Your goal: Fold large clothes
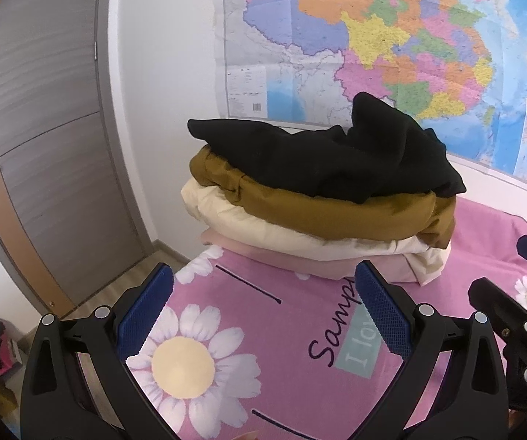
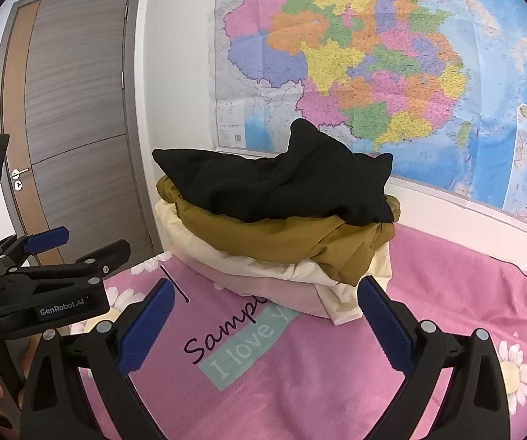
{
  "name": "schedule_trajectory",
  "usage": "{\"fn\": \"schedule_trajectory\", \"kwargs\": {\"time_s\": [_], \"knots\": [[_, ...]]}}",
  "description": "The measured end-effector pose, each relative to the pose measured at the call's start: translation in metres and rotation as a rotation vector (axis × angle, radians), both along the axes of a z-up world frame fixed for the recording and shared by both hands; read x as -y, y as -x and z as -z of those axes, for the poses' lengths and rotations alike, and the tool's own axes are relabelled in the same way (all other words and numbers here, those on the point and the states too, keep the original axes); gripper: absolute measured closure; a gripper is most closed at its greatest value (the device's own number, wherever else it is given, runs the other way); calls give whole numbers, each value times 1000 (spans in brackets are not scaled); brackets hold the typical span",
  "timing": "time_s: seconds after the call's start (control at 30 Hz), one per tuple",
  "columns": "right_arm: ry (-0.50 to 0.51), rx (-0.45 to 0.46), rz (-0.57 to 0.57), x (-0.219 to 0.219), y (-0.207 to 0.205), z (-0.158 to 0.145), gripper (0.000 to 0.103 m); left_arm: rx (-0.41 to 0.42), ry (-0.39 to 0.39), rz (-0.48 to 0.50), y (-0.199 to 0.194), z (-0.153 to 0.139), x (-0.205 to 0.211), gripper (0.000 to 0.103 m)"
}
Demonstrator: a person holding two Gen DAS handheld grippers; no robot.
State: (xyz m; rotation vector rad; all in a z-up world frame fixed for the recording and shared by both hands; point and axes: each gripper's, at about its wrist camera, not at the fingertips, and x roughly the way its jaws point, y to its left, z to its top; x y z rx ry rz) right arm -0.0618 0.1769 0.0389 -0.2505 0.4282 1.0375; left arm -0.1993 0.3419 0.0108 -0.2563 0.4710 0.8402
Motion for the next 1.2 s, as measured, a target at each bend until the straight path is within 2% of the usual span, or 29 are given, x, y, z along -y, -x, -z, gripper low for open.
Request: {"fn": "schedule_trajectory", "kwargs": {"time_s": [0.33,0.63,1.2], "knots": [[-10,-7,-11,5,7,1,6,26,-24,2,8,-3,10,5],[-19,-12,-5,13,8,2,6,26,5,1,9,-1,11,5],[-31,-6,8,25,11,0,6,30,4,17,5,1,21,5]]}}
